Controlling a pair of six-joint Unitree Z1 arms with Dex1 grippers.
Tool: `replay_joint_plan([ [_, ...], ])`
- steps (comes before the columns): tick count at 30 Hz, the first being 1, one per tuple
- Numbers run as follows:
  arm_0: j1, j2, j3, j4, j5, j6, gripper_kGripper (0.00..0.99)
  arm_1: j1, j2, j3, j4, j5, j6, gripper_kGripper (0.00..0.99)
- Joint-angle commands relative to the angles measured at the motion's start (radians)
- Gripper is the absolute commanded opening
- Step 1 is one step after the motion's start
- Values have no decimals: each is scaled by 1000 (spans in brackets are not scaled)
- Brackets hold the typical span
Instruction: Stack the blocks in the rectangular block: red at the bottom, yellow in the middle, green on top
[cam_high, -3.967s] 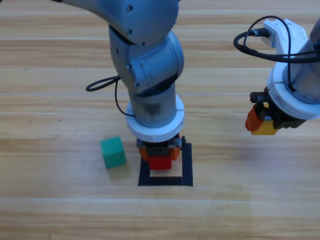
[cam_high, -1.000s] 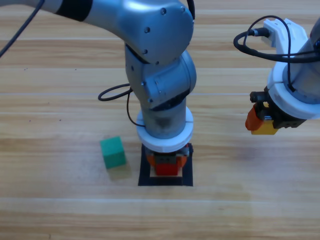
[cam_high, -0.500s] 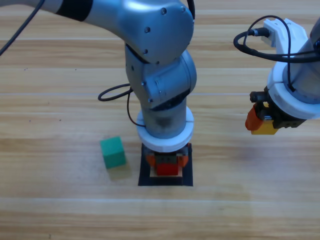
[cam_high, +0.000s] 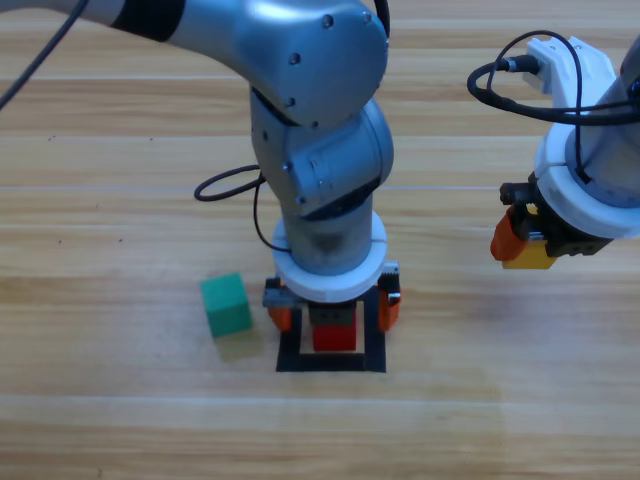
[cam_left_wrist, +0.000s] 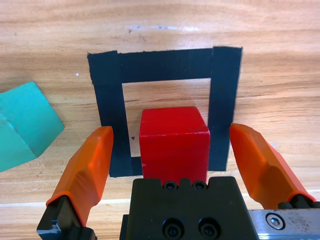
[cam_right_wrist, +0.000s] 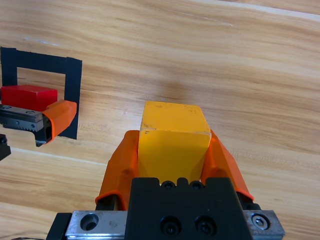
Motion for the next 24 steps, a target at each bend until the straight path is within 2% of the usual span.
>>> replay_joint_plan([
  [1,-21,-144,-187,113,67,-8,990,-24,24,-30,54,-8,-8,0],
  [4,-35,-233,-378,306,149,-36,990,-24,61,-87,106,-1,6,0],
  [7,-47,-387,-269,354,224,-86,990,-15,116,-167,169,26,17,0],
  [12,-46,-653,-3,363,320,-86,990,36,194,-302,252,55,61,0],
  [14,-43,-711,47,363,342,-51,990,59,242,-378,299,65,90,0],
  [24,-37,-832,228,351,363,-14,990,169,440,-688,459,65,153,0],
])
